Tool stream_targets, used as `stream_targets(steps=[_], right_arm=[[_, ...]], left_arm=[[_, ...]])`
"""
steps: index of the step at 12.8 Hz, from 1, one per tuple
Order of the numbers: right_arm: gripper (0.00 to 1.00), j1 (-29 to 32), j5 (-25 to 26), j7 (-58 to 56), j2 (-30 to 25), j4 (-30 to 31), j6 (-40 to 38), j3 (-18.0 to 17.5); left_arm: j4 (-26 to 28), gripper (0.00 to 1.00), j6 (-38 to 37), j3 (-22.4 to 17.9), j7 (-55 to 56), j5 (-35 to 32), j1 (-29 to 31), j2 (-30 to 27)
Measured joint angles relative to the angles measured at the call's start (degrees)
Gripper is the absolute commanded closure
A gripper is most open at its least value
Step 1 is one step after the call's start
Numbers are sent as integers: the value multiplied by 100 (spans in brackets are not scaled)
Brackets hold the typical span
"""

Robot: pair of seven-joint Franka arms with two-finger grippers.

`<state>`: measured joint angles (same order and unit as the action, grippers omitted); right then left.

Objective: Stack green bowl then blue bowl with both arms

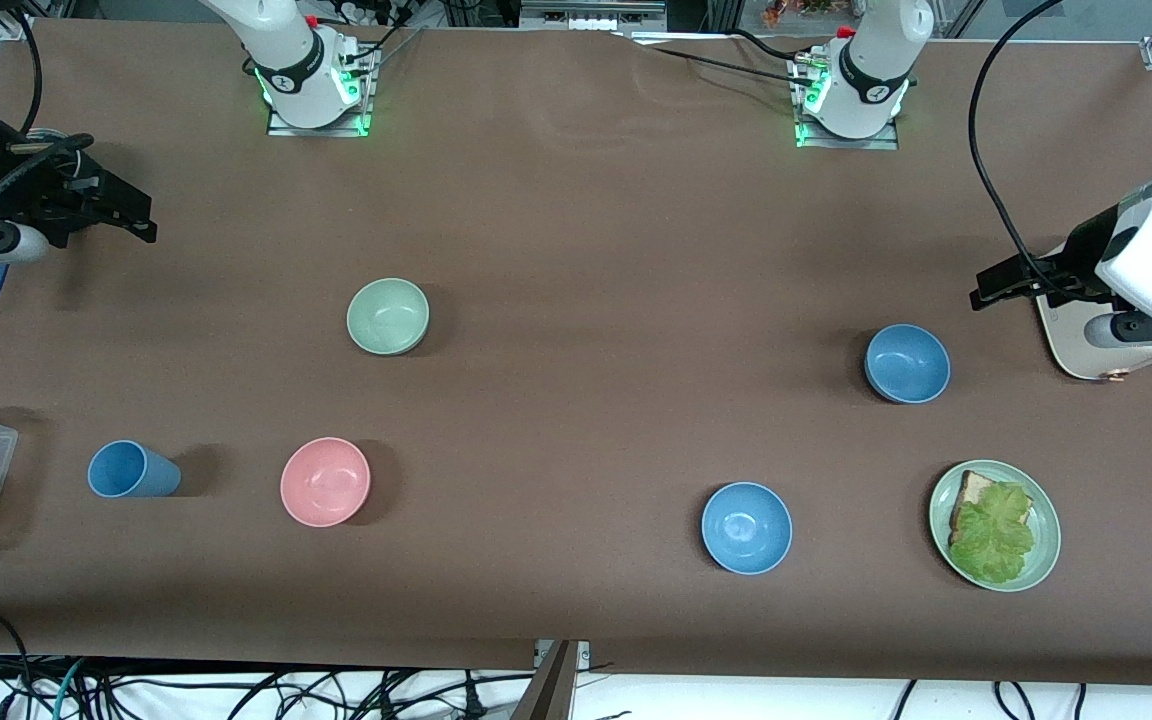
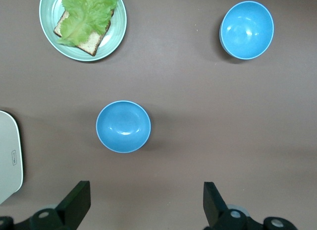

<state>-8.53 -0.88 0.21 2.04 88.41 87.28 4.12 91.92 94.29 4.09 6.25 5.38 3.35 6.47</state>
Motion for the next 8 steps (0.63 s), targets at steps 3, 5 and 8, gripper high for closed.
stream_targets(steps=[3, 5, 8], right_arm=[[0, 0, 0, 0, 67, 0, 13, -4], [0, 0, 0, 0, 121, -2, 24, -4], [0, 3, -1, 0, 213, -2, 110, -3]], left_arm=[[-1, 0, 0, 0, 0, 0, -2, 0], [-2, 0, 0, 0, 0, 0, -2, 0], [-3, 0, 0, 0, 0, 0, -2, 0]])
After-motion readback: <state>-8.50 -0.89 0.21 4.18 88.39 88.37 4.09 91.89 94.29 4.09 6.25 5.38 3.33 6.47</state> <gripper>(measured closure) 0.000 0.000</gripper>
